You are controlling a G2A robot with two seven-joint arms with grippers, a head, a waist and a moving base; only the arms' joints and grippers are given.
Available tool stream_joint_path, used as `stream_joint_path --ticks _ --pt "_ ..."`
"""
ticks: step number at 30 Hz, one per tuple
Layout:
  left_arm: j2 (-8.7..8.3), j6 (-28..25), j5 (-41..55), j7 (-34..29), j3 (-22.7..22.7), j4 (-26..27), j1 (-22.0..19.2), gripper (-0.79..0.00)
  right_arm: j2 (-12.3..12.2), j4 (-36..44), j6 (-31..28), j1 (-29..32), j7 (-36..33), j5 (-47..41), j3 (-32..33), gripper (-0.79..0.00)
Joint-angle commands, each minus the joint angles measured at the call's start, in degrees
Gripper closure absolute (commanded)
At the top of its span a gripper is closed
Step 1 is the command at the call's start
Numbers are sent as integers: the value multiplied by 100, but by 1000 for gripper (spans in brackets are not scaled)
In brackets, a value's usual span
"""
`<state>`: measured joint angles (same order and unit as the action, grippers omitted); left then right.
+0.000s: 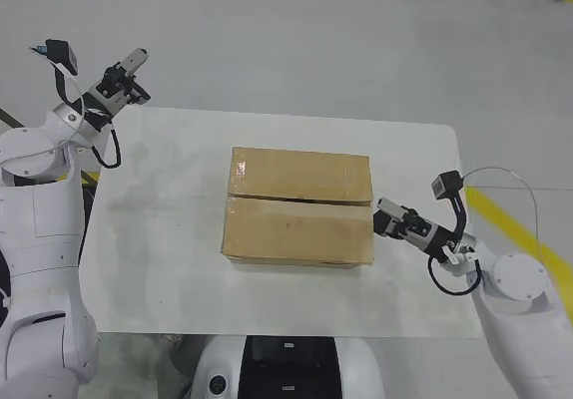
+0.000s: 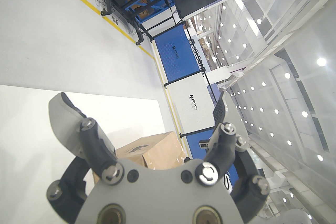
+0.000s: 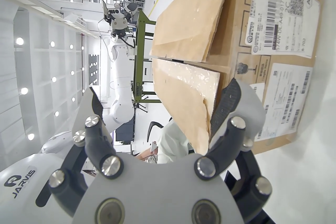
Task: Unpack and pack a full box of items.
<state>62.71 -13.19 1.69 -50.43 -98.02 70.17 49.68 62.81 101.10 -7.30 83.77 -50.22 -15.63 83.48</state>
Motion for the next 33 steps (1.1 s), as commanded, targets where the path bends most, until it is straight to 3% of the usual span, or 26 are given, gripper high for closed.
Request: stream_joint_path --ticks 1,14,33 --pt "0 0 0 0 0 0 0 -785 4 -27 -9 -34 -12 -11 -73 -785" --pt "0 0 0 0 0 0 0 -785 -5 -165 -144 -52 -321 -712 -111 -785" --pt "0 0 0 0 0 0 0 -785 -141 724 -309 366 -1574 -1124 167 -785"
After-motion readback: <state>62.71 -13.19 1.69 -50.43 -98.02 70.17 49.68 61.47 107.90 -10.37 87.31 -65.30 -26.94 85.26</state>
